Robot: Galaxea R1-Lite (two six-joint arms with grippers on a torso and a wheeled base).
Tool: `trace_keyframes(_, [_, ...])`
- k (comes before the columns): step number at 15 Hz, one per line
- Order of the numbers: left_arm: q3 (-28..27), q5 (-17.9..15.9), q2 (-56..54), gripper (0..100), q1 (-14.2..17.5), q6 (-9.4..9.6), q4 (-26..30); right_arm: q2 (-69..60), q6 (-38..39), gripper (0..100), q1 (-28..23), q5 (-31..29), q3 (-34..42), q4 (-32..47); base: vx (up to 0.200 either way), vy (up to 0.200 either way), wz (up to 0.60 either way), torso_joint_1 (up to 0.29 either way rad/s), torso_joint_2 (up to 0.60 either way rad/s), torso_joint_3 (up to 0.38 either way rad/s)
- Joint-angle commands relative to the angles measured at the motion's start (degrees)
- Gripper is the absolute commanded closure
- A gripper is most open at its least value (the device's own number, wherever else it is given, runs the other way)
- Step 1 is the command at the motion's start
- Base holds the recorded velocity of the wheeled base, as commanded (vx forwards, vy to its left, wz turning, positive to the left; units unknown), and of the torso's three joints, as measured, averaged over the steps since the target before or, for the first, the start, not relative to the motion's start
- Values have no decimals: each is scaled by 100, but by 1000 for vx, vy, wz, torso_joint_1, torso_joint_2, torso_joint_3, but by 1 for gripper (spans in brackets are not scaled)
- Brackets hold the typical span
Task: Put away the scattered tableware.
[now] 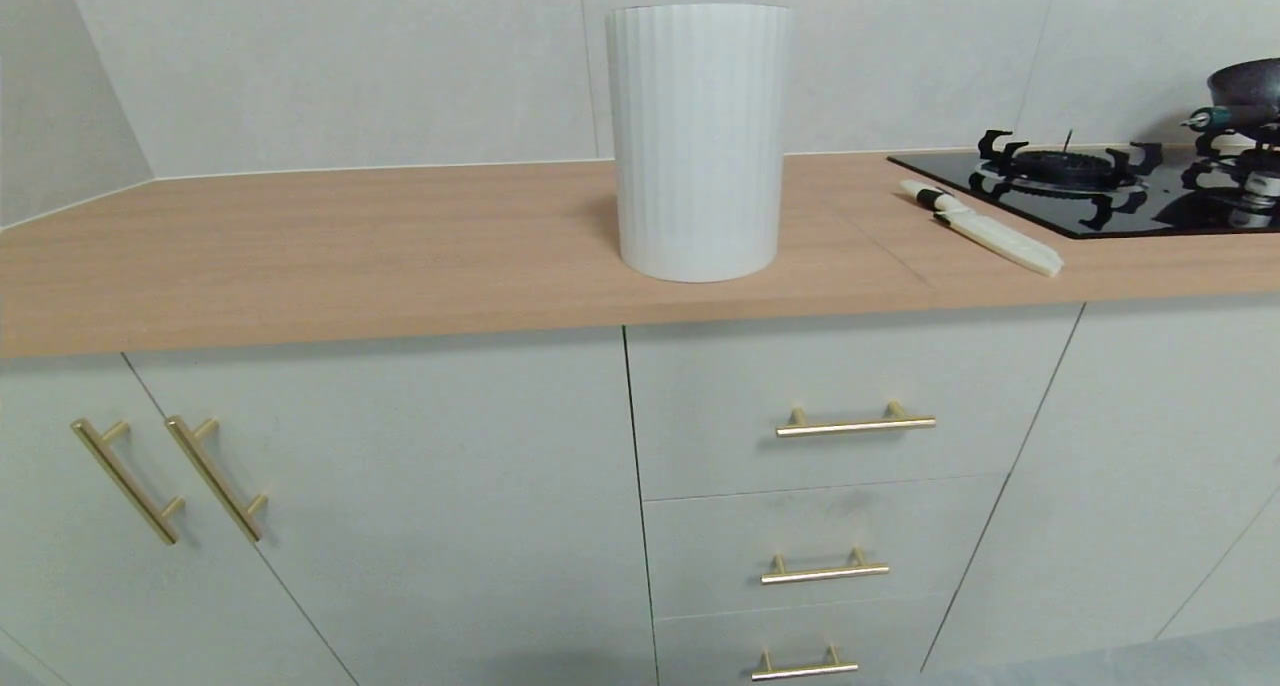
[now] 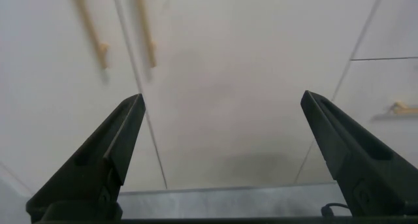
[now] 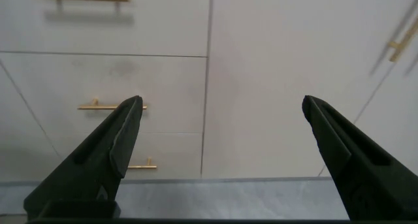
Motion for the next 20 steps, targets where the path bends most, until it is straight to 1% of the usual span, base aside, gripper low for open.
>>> trace_keyframes(1, [0, 2, 2, 0, 4, -7, -1, 9, -4, 0, 5, 2, 0, -2, 0, 0, 0, 0, 0, 0])
trace_keyframes(7, [0, 2, 2, 0, 4, -7, -1, 9, -4, 0, 5, 2, 0, -2, 200, 0, 0, 1, 2, 5])
trace_keyframes(17, [0, 2, 2, 0, 4, 2, -1, 9, -4, 0, 5, 2, 0, -2, 0, 0, 0, 0, 0, 0])
trace_keyframes(20, [0, 2, 2, 0, 4, 2, -1, 9, -4, 0, 5, 2, 0, -2, 0, 0, 0, 51, -242, -190])
